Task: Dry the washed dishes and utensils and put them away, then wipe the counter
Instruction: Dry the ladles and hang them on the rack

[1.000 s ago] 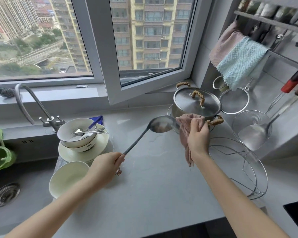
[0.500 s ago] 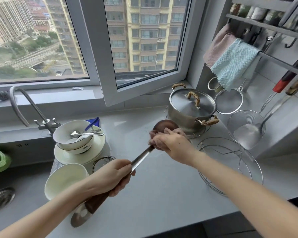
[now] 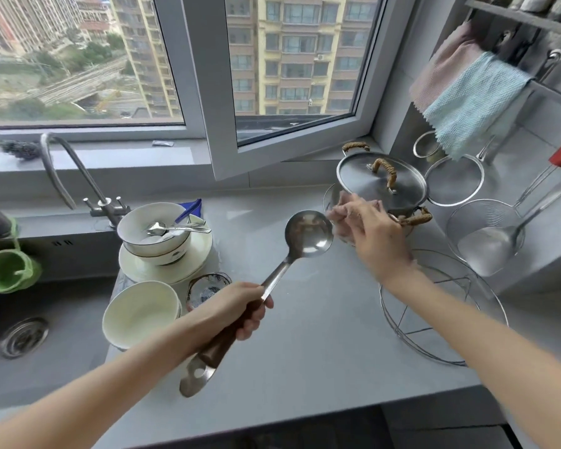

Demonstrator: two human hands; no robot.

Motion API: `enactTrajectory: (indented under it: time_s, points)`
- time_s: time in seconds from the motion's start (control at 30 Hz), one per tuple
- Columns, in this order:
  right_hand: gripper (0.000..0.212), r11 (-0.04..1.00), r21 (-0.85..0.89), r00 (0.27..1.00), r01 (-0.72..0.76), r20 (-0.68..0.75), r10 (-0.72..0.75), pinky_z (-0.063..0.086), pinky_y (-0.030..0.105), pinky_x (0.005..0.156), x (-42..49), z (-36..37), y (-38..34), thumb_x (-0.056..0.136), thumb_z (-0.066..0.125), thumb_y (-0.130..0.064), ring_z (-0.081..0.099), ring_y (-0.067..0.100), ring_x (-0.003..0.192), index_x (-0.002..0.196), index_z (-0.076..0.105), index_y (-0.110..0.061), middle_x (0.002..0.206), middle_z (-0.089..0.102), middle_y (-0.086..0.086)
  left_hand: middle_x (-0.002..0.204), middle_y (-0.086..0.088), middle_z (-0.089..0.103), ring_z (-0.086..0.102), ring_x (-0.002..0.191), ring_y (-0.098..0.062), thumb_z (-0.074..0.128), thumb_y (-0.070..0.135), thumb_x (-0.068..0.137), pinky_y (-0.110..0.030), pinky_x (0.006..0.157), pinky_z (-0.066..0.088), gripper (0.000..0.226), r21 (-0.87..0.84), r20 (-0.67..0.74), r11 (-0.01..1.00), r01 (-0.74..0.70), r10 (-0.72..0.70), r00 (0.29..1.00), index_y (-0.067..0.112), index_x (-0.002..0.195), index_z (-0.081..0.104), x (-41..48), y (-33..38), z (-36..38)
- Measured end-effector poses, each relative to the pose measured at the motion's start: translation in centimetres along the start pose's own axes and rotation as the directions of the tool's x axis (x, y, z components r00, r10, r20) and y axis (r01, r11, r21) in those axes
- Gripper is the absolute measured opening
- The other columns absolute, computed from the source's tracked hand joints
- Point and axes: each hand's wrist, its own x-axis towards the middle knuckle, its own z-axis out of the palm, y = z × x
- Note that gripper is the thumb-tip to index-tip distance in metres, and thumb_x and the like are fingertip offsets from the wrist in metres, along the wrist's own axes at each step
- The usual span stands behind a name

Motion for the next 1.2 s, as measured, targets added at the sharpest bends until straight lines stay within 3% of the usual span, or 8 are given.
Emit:
enactTrajectory:
  time_s: [0.23, 0.33, 0.53, 0.67, 0.73, 0.87, 1.03, 1.2]
  points:
    - [0.026, 0.855, 0.517, 0.979, -0.046, 0.193, -0.064, 0.046, 0.014, 0.072, -2.4, 2.1, -8.3, 0.089, 0.048, -0.009, 0.057, -0.005, 0.082, 0.106, 0.057, -0.026, 0.102, 0.070, -0.008, 0.051, 0.000, 0.034, 0.029, 0.036, -0.008, 0.037, 0.014, 0.078, -0.012, 0.032, 0.022, 0.012, -0.182, 0.088, 0.981, -0.071, 0.088, 0.992, 0.006, 0.078, 0.046, -0.1, 3.3, 0.7]
    - [0.029, 0.863, 0.488, 0.970, 0.132, 0.114, -0.213, 0.036, 0.000, 0.081, -4.4, 2.0, -9.8, 0.086, 0.047, -0.010, 0.058, 0.007, 0.086, 0.111, 0.061, -0.016, 0.106, 0.068, 0.004, 0.049, -0.001, 0.035, 0.029, 0.036, -0.009, 0.032, 0.006, 0.081, -0.013, 0.032, 0.021, 0.015, -0.176, 0.042, 0.982, -0.074, 0.083, 0.996, 0.008, 0.069, 0.041, 0.2, 2.9, 0.6]
    - [0.016, 0.960, 0.098, 0.962, 0.261, 0.058, -0.267, 0.046, 0.042, 0.099, -0.9, 3.2, -1.7, 0.086, 0.063, -0.003, 0.066, 0.020, 0.094, 0.101, 0.066, -0.008, 0.098, 0.071, 0.008, 0.051, 0.000, 0.035, 0.030, 0.036, -0.009, 0.040, 0.013, 0.096, -0.011, 0.033, 0.023, 0.019, -0.063, 0.152, 0.995, -0.077, 0.086, 0.985, 0.005, 0.080, 0.048, -0.9, 2.4, 0.3]
    - [0.041, 0.850, -0.283, 0.885, 0.444, 0.288, -0.367, 0.047, 0.050, 0.097, 1.4, 3.1, -0.2, 0.060, 0.082, -0.007, 0.069, 0.036, 0.089, 0.097, 0.068, 0.002, 0.090, 0.069, 0.019, 0.049, 0.001, 0.036, 0.030, 0.035, -0.009, 0.039, 0.003, 0.095, -0.011, 0.033, 0.022, 0.018, 0.039, 0.116, 0.997, -0.072, 0.067, 0.991, 0.007, 0.078, 0.046, -0.6, 2.7, 0.6]
    - [0.013, 0.743, -0.424, 0.856, 0.518, 0.265, -0.445, 0.044, 0.047, 0.100, 1.7, 2.4, 0.3, 0.083, 0.062, -0.005, 0.069, 0.033, 0.087, 0.090, 0.069, 0.002, 0.087, 0.070, 0.019, 0.050, -0.001, 0.036, 0.030, 0.035, -0.010, 0.040, 0.000, 0.093, -0.012, 0.033, 0.023, 0.017, 0.093, 0.105, 0.993, -0.070, 0.060, 0.993, 0.006, 0.078, 0.046, -0.8, 2.6, 0.4]
    - [0.049, 0.672, -0.558, 0.870, 0.487, 0.240, -0.431, 0.046, 0.046, 0.099, 1.0, 2.1, 1.0, 0.099, 0.024, -0.002, 0.070, 0.030, 0.087, 0.082, 0.070, -0.001, 0.085, 0.071, 0.018, 0.049, -0.002, 0.037, 0.031, 0.034, -0.011, 0.042, -0.002, 0.091, -0.012, 0.032, 0.023, 0.016, 0.112, 0.076, 0.992, -0.054, 0.045, 0.996, 0.005, 0.077, 0.047, -0.7, 2.7, 0.0]
    - [0.017, 0.705, -0.596, 0.899, 0.385, 0.416, -0.139, 0.058, 0.036, 0.061, -0.7, -0.3, 1.9, 0.061, 0.079, 0.001, 0.062, 0.029, 0.056, 0.059, 0.063, -0.007, 0.062, 0.062, 0.014, 0.045, -0.001, 0.038, 0.032, 0.030, -0.010, 0.043, -0.004, 0.090, -0.013, 0.031, 0.025, 0.017, 0.141, -0.058, 0.989, -0.052, 0.060, 0.996, 0.005, 0.075, 0.045, 0.8, 3.4, -0.6]
    - [0.056, 0.937, -0.314, 0.953, 0.156, 0.296, -0.059, 0.055, 0.036, 0.051, -0.8, -5.7, 1.3, 0.059, 0.069, 0.003, 0.068, 0.033, 0.065, 0.114, 0.065, -0.009, 0.111, 0.066, 0.010, 0.050, -0.003, 0.040, 0.034, 0.031, -0.012, 0.046, 0.000, 0.088, -0.016, 0.031, 0.029, 0.012, 0.448, -0.020, 0.882, -0.143, 0.170, 0.985, 0.005, 0.077, 0.047, 2.4, 6.3, -1.3]
